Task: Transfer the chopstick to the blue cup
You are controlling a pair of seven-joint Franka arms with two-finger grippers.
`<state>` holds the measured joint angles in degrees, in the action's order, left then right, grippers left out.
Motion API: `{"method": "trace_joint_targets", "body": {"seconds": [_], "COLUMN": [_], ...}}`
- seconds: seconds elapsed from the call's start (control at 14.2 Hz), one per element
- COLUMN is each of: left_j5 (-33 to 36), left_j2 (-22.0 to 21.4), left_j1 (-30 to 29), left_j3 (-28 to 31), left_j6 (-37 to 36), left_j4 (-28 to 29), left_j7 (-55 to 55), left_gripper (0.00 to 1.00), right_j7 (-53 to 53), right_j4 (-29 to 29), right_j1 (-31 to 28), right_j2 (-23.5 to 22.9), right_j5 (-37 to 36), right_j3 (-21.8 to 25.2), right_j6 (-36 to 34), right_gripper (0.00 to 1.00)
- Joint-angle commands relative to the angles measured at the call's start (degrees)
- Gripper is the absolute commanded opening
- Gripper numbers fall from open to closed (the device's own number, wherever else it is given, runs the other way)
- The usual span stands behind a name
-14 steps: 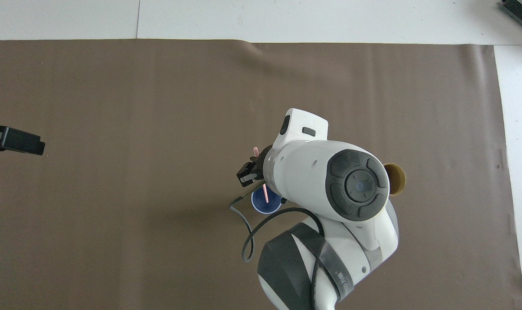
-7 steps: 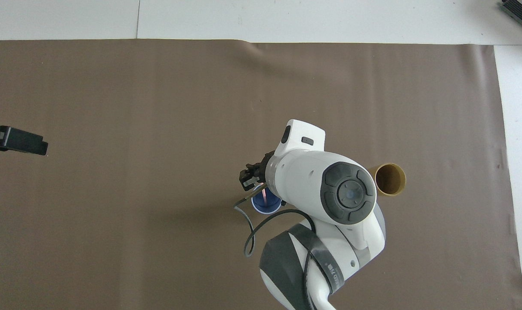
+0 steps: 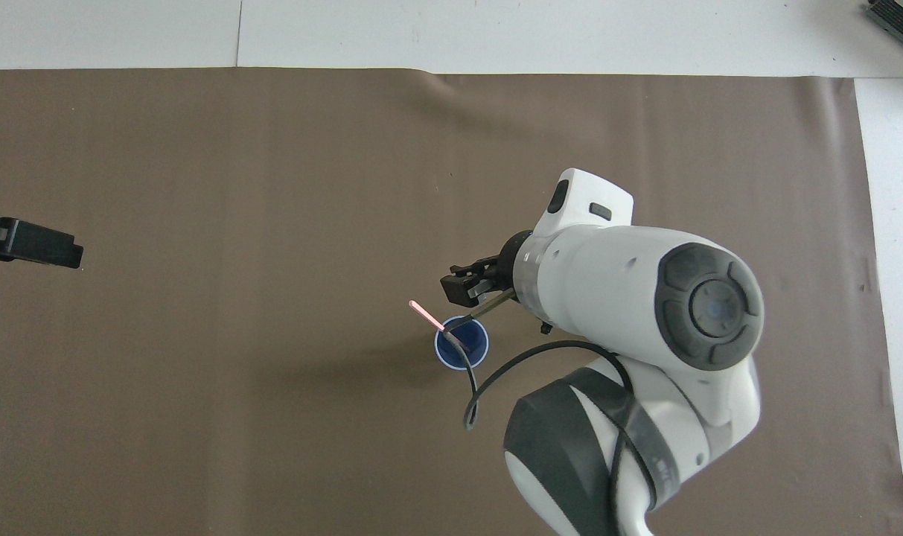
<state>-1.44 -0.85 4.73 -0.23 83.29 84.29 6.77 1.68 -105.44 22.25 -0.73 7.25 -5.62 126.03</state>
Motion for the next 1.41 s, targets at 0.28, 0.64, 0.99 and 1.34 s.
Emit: {"method": "trace_joint_targets", "body": {"seconds": [0.28,0.64,0.99,1.34], "left_j5": [-0.67,-0.67,-0.67,-0.67], "left_j2": [-1.09,-1.18,-1.17,-1.18], "left_j1": [-0.68,-0.68,-0.68,-0.68], "left_j3": [-0.39,-0.39,-0.39,-0.39], "left_j6": [-0.23,-0.15,-0.23,-0.67], "left_j4": [1.23,1.23,1.23,1.32], "left_j7": [0.09,0.0,-0.26,0.0], "left_gripper": [1.0,1.0,1.0,1.0], "right_j7": [17.0,20.2,19.5,14.43], "right_j4": [10.14,20.61,22.74,18.98], "right_j1": [-7.57,-16.44,-25.48,-29.1], "right_j2": [5.05,4.95,5.48,4.69], "right_j5": [-7.6,-7.25,-4.63,-4.53], "right_j3": [-0.09,-0.09,0.08,0.61], "right_j6": [-18.76,-33.54,-40.51,-41.13], "right_gripper": [1.0,1.0,1.0,1.0]}}
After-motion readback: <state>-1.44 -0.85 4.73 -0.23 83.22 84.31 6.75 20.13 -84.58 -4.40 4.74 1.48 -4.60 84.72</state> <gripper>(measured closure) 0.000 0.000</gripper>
